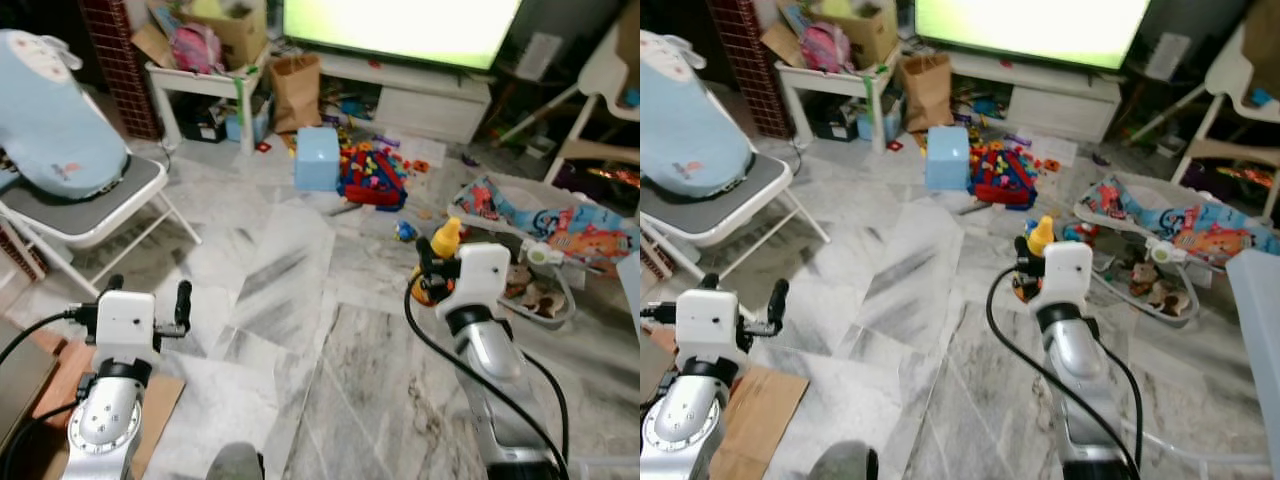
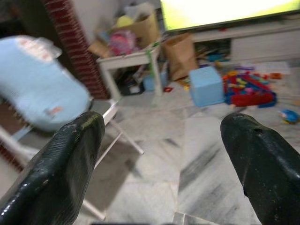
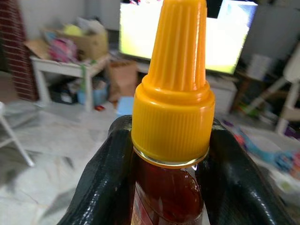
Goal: Restocking fridge
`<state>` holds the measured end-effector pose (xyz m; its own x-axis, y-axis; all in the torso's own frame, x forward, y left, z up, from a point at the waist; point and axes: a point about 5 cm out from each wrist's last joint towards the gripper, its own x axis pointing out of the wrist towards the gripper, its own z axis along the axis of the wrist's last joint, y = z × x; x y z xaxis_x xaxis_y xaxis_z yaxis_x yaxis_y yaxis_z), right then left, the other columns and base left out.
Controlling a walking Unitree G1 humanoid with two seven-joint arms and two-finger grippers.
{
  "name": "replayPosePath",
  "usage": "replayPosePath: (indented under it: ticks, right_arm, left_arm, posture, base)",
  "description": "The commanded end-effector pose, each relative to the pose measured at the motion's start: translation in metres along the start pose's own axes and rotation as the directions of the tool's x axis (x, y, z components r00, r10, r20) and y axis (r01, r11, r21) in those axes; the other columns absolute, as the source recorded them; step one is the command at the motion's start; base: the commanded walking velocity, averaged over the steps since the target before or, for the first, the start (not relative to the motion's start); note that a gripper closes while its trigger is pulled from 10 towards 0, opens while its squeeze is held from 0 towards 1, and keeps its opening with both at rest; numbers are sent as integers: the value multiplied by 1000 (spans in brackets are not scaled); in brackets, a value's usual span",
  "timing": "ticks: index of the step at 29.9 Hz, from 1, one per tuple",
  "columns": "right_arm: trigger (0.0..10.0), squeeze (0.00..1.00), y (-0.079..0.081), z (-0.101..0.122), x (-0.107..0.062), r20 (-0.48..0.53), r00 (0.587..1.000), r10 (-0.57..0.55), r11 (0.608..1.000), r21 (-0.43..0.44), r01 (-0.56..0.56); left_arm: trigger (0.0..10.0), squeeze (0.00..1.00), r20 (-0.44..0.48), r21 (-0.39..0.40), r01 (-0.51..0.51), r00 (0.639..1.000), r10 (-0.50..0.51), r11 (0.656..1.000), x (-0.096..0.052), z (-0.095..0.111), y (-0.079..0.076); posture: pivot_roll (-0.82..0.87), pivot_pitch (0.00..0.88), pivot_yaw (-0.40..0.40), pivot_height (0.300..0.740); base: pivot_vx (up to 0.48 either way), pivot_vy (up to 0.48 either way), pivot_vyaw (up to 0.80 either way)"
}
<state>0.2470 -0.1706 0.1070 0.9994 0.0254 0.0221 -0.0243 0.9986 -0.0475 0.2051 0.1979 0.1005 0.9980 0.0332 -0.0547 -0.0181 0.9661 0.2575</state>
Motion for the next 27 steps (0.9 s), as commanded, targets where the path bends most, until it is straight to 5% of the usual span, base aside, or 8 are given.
replayPosePath:
  ticks: [1,9,16,27]
  right_arm:
    - [10000,0,-8,5,-4,8,999,-43,999,-11,43]
    - [10000,0,-11,1,-11,-15,997,-75,997,-25,74]
    - [10000,0,-7,4,-16,-19,998,-68,997,-37,67]
    - [10000,0,8,8,0,-28,999,28,999,-24,-29]
  left_arm:
    - [10000,0,36,38,17,999,-18,999,3,6,-1]
    - [10000,0,60,48,48,997,-51,998,13,14,-7]
    - [10000,0,56,56,95,994,-99,994,14,12,-12]
    - [10000,0,17,17,-32,999,32,999,1,10,-1]
  posture:
    - [41,40,-30,740]
    - [18,53,13,740]
    - [-8,83,-9,740]
    - [44,113,-83,740]
  base:
    - [0,0,0]
    - [0,0,0]
    - [0,0,800]
    - [0,0,800]
